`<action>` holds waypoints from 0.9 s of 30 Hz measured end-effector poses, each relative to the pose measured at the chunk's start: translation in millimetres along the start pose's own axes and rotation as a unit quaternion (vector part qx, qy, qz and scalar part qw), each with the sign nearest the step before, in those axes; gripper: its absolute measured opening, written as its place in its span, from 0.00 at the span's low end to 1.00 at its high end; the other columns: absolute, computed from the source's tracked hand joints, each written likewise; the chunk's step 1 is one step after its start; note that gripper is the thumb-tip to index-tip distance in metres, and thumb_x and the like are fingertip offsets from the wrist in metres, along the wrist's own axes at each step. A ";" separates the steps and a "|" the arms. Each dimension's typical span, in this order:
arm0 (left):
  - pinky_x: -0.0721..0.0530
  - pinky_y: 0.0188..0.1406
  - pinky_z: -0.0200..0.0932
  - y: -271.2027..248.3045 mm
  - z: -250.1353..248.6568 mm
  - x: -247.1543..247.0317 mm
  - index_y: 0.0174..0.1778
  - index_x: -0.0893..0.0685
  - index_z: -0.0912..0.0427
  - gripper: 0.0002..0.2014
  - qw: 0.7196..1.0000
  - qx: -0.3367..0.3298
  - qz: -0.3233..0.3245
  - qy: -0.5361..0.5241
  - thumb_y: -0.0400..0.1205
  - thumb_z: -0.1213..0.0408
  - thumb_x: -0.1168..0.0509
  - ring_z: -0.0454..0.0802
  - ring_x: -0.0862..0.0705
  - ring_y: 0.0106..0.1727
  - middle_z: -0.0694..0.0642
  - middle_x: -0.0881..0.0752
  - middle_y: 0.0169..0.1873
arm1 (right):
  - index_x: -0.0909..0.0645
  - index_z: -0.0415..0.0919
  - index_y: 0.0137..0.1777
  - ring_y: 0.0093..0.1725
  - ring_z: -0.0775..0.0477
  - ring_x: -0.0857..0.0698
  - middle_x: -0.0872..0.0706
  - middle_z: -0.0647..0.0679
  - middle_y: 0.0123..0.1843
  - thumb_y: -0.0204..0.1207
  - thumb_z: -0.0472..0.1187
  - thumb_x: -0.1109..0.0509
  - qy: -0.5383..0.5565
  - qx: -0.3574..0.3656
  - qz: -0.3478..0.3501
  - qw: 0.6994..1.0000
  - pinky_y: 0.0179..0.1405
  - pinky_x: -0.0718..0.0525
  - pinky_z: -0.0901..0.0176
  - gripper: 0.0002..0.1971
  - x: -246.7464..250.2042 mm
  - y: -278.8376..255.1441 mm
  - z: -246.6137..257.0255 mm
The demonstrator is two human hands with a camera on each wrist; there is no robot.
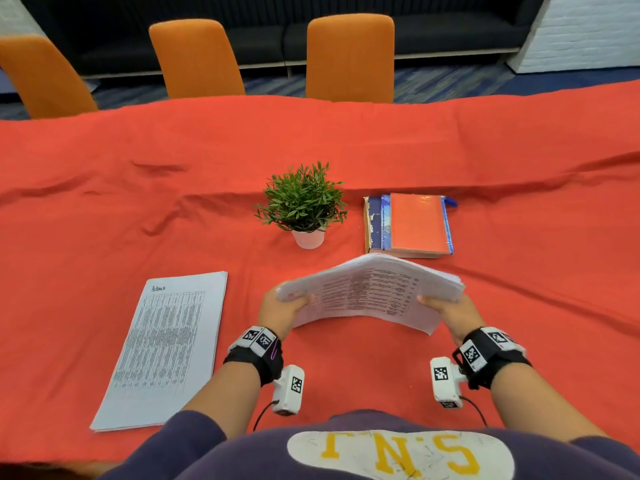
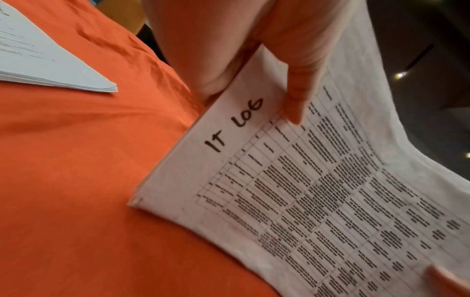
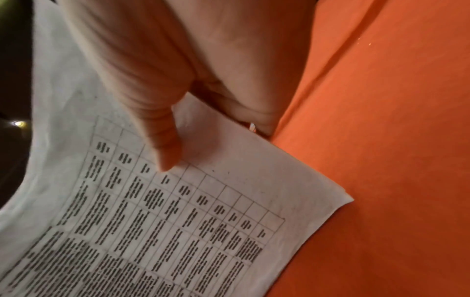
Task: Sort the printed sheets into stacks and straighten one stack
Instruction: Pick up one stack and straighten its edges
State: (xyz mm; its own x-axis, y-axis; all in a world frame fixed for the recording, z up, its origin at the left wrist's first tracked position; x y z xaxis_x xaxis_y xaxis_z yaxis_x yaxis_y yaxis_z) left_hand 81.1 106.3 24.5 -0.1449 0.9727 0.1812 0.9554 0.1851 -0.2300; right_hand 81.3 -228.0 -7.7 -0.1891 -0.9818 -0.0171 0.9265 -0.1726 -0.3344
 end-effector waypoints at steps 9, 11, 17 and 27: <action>0.22 0.35 0.36 -1.1 -15.1 10.5 0.39 0.17 0.56 0.13 0.999 -0.022 -0.021 -0.034 0.66 0.56 0.22 0.43 0.19 0.35 0.51 0.14 0.34 | 0.13 0.38 0.51 0.52 0.41 0.11 0.08 0.41 0.51 0.54 0.36 0.14 -0.037 -0.016 0.012 0.999 0.59 0.16 0.46 0.23 6.0 2.1 5.5; 0.23 0.34 0.36 -2.6 -18.7 10.7 0.38 0.19 0.57 0.17 0.997 -0.015 -0.042 -0.065 0.68 0.48 0.26 0.43 0.20 0.33 0.51 0.16 0.32 | 0.13 0.39 0.49 0.49 0.43 0.10 0.07 0.44 0.48 0.49 0.38 0.12 -0.033 -0.015 0.014 0.999 0.57 0.15 0.48 0.26 6.2 3.1 8.1; 0.24 0.28 0.32 -1.1 -21.4 9.6 0.38 0.21 0.59 0.11 0.996 0.000 -0.054 -0.068 0.81 0.57 0.34 0.43 0.21 0.28 0.52 0.18 0.29 | 0.20 0.48 0.51 0.46 0.50 0.15 0.13 0.47 0.49 0.63 0.21 0.22 -0.058 0.069 0.012 0.996 0.47 0.17 0.58 0.24 -0.6 -3.8 37.5; 0.26 0.26 0.32 -3.2 -33.5 8.3 0.32 0.24 0.55 0.14 0.996 0.012 -0.064 -0.062 0.84 0.58 0.39 0.38 0.24 0.24 0.48 0.22 0.26 | 0.22 0.48 0.64 0.49 0.71 0.19 0.17 0.56 0.57 0.69 0.21 0.28 -0.160 0.206 0.032 0.965 0.51 0.24 0.78 0.28 -6.1 -11.2 67.7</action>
State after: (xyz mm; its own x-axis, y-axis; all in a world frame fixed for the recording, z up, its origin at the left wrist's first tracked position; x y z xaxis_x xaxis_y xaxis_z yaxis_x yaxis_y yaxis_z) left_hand 85.5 109.1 58.8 -0.2969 0.9505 0.0917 0.9211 0.3104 -0.2352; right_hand 94.1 -225.4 60.0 -0.0772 -0.9543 0.2887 0.9962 -0.0620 0.0614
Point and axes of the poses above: each hand's wrist, its own y-axis towards the middle knuckle, its own x-axis out of the back of the hand, z = x × y, the point moved 5 cm from there along y, towards the middle knuckle
